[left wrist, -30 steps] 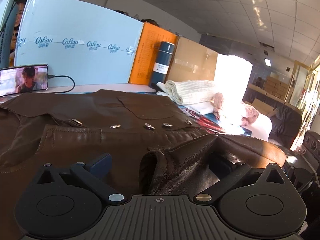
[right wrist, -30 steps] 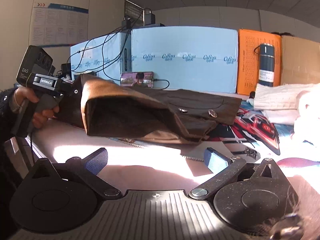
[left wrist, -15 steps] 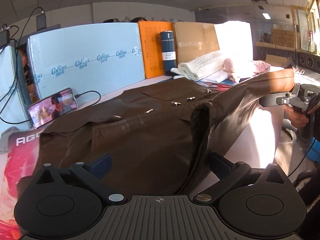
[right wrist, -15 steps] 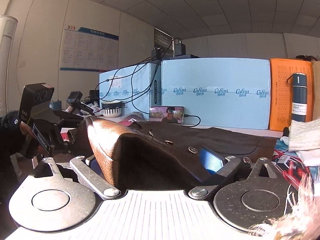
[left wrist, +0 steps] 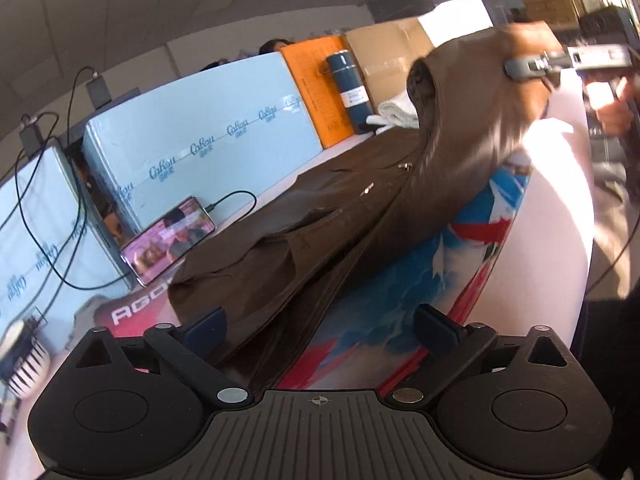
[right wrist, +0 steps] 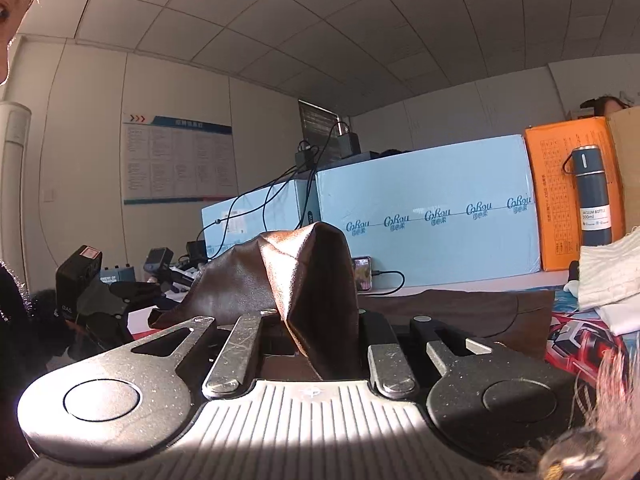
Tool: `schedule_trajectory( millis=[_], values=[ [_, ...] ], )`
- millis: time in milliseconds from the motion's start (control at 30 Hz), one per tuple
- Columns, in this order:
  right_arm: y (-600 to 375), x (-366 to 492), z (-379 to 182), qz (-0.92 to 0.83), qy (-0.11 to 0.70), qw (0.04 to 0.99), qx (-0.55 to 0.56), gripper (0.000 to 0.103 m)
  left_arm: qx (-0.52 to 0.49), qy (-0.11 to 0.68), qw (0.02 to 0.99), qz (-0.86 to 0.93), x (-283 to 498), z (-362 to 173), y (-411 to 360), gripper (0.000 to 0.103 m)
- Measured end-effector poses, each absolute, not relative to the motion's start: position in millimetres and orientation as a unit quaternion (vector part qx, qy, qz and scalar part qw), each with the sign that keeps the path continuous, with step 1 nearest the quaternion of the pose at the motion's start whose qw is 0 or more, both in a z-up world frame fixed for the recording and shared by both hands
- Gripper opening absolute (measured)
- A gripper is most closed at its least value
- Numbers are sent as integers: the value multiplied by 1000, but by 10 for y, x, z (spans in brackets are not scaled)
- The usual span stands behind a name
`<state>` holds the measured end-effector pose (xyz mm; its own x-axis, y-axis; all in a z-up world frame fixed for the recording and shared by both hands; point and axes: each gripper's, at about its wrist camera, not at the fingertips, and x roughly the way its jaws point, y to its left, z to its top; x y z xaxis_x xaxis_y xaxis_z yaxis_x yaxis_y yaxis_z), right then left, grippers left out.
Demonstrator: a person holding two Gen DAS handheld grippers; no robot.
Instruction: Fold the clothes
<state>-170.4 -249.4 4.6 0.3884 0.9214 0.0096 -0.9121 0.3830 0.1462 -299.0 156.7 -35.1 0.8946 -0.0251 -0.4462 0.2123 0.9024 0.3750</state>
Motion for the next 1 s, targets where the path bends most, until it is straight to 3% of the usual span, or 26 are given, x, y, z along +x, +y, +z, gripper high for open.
schedule_trajectory(
  millis=[167,233,367,567,833,1000],
  values=[
    [-2534,-1669,105,520,21,851,62,10,267,235,931,-80,-2980,-325,1669,14],
    [-2539,-1684,125,516,16,854,59,9,275,245,925,-95,-3012,-319,1675,4],
    [-2668,-1870,205,513,0,858,28,8,253,242,928,-130,-3226,-252,1611,3],
    [-2588,-1635,422,470,-49,881,23,8,163,127,976,-74,-3010,-122,1744,7],
    [-2042,-991,546,385,-50,921,11,8,-30,145,989,-20,-2271,36,2101,11],
    [-1674,-440,529,348,16,937,-12,8,-87,205,975,10,-1761,-56,2269,11]
  ],
)
